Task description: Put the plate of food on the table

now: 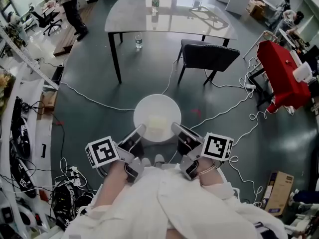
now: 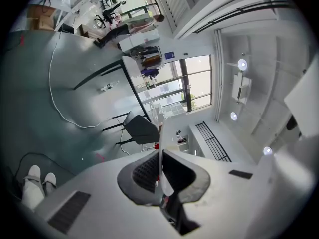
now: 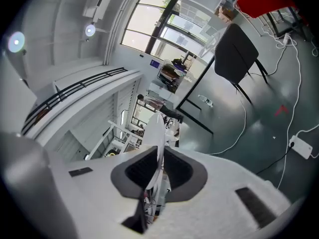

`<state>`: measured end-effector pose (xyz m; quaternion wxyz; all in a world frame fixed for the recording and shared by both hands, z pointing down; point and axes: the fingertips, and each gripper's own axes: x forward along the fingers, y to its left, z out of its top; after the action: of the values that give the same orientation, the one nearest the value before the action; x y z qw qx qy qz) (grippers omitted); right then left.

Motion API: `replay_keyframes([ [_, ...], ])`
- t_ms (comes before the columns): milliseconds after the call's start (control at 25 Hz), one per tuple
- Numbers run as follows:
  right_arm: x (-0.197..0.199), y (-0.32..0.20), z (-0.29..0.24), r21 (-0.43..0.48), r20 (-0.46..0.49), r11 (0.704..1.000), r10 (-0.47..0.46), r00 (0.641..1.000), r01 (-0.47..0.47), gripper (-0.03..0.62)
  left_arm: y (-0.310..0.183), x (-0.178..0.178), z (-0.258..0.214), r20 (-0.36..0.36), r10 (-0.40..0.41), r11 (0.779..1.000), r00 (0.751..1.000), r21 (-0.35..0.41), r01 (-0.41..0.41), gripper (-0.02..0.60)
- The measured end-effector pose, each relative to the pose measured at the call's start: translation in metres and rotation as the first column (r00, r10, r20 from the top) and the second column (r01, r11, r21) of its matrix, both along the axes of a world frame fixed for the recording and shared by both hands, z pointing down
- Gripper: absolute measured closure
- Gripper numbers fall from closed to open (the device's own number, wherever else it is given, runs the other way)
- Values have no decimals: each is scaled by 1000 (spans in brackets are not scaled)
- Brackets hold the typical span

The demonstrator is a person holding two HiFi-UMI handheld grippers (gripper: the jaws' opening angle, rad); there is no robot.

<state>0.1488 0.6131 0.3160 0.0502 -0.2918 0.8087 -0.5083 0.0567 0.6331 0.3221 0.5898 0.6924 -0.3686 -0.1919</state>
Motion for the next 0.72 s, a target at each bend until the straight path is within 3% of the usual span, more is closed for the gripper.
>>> replay_keyframes([
  [160,8,-2,9,-85,40,996,27,999,-24,566,-3,9,4,-20,-18,999,1000,-27,17,559],
  [360,20,-10,11,-59,23,998,-34,999,36,566,-5,19,12,-67,-62,995,996,-82,57,558],
  [720,28,-12,11,-32,35,997,-63,997,64,566,-8,26,16,-79,-113,991,990,-76,107,558],
])
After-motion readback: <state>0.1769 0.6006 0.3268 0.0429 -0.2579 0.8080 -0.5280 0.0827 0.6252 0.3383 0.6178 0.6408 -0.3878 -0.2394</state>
